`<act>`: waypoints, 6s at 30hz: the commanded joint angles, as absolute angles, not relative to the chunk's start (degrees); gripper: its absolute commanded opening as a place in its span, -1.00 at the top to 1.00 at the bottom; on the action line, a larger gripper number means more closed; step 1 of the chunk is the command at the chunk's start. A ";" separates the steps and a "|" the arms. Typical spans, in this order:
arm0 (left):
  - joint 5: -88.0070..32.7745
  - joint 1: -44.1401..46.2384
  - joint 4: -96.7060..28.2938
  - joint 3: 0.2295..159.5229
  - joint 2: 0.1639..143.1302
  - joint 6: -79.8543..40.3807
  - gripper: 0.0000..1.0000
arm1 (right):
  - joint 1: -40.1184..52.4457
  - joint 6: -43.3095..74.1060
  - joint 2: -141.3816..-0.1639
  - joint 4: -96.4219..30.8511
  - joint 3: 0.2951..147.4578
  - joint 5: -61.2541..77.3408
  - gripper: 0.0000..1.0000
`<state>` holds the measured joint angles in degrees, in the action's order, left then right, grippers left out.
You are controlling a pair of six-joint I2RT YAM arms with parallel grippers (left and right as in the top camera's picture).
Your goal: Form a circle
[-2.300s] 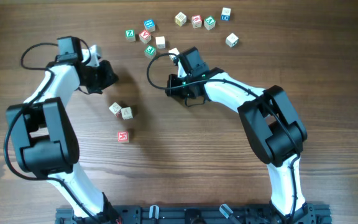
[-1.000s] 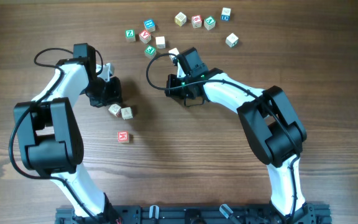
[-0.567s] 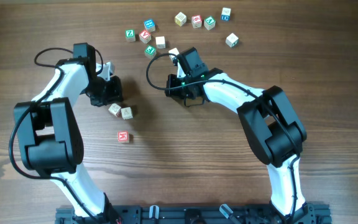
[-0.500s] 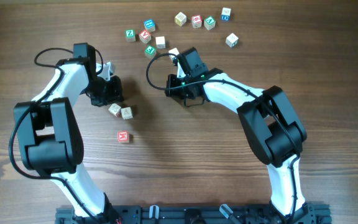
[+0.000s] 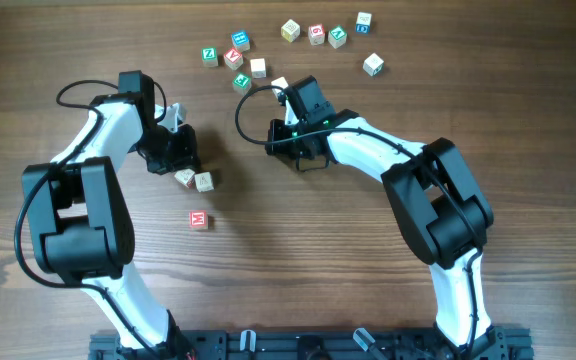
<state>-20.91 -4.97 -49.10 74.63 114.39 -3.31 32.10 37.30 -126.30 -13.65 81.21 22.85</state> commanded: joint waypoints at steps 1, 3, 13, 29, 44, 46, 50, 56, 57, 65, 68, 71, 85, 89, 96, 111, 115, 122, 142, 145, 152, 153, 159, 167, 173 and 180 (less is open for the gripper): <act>-21.80 -4.97 -49.28 75.40 114.98 -3.44 0.92 | 32.71 37.67 -128.07 -14.87 79.90 19.07 0.91; -21.80 -4.97 -49.69 75.40 114.98 -3.44 0.92 | 32.71 37.69 -128.07 -14.87 79.90 19.09 0.91; -21.34 -4.97 -50.46 75.40 114.98 -3.44 0.92 | 32.71 37.67 -128.07 -14.87 79.90 19.09 0.91; -20.75 -4.97 -47.51 75.42 114.98 -5.96 0.92 | 32.71 37.69 -128.07 -14.87 79.90 19.09 0.91; -20.71 -4.99 -59.96 87.42 101.89 -8.21 0.92 | 32.71 37.54 -128.07 -15.11 79.90 19.05 0.81; -20.69 -4.99 -63.51 87.42 97.23 -8.19 0.92 | 32.71 37.52 -128.07 -15.38 79.90 18.85 0.78; -16.01 -4.97 -71.79 87.39 87.50 -8.21 0.92 | 32.71 37.52 -128.07 -15.94 79.90 18.59 0.72; -14.24 -4.97 -83.11 87.26 78.76 -7.92 -0.79 | 32.16 37.54 -128.07 -16.10 79.90 18.35 0.16; -13.61 -4.97 -84.73 87.11 78.32 -7.92 -0.93 | 32.05 37.54 -128.07 -16.12 79.90 18.06 0.04; -10.57 -4.97 -79.05 69.06 78.48 -8.40 -1.00 | 31.90 37.50 -128.07 -16.78 79.90 17.32 -0.52; -10.61 -4.32 -70.22 58.54 78.48 -8.95 -1.00 | 31.44 37.50 -128.07 -16.80 79.90 16.51 -0.80; -10.15 -1.89 -63.26 52.56 78.48 -9.52 -1.00 | 31.14 37.54 -128.07 -16.80 79.90 16.51 -0.82; -5.32 5.04 -42.68 43.70 78.50 -12.88 -0.97 | 31.09 37.47 -128.07 -16.82 79.90 16.29 -0.86; -3.92 5.30 -43.92 40.75 78.50 -12.91 -0.75 | 31.09 37.50 -128.07 -16.84 79.90 16.32 -0.88; -3.75 5.32 -39.07 38.33 78.50 -12.91 -0.69 | 31.05 37.52 -128.07 -16.78 79.90 16.27 -0.91; -3.73 5.30 -36.67 37.10 78.54 -12.88 -0.32 | 31.05 37.52 -128.07 -16.80 79.90 16.29 -0.93; -3.73 5.32 -34.02 34.79 78.54 -12.88 -0.11 | 31.05 37.50 -128.07 -16.78 79.90 16.27 -0.93; -3.75 5.30 -34.54 34.33 78.54 -12.86 0.56 | 31.05 37.52 -128.07 -16.75 79.90 16.29 -0.93; 12.69 5.30 -28.03 34.33 78.54 7.16 0.92 | 31.05 37.47 -128.07 -16.78 79.90 15.75 -0.93; 9.91 5.30 -28.51 34.33 78.54 13.17 0.92 | 31.05 37.50 -128.07 -16.80 79.90 15.25 -0.94; 2.63 5.30 -28.71 34.33 78.54 16.56 0.77 | 31.05 37.54 -128.07 -16.80 79.90 15.25 -0.94; 1.91 5.30 -28.69 34.33 78.54 16.58 0.69 | 31.05 37.54 -128.07 -16.80 79.90 15.27 -0.94; 1.50 5.30 -27.99 34.33 78.54 16.75 0.07 | 31.05 37.54 -128.07 -16.86 79.90 15.25 -0.94; 1.48 5.30 -28.05 34.33 78.54 15.81 -1.00 | 31.05 37.56 -128.07 -16.91 79.90 15.25 -0.94; 1.28 5.30 -28.03 34.33 78.48 11.75 -1.00 | 31.05 37.54 -128.07 -16.95 79.90 15.27 -0.94; -2.20 5.32 -29.39 34.54 71.24 0.34 -1.00 | 31.05 37.52 -128.07 -17.10 79.90 15.25 -0.94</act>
<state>0.89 5.15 -28.32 34.76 77.19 7.29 32.05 37.47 -124.16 -14.59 82.72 21.15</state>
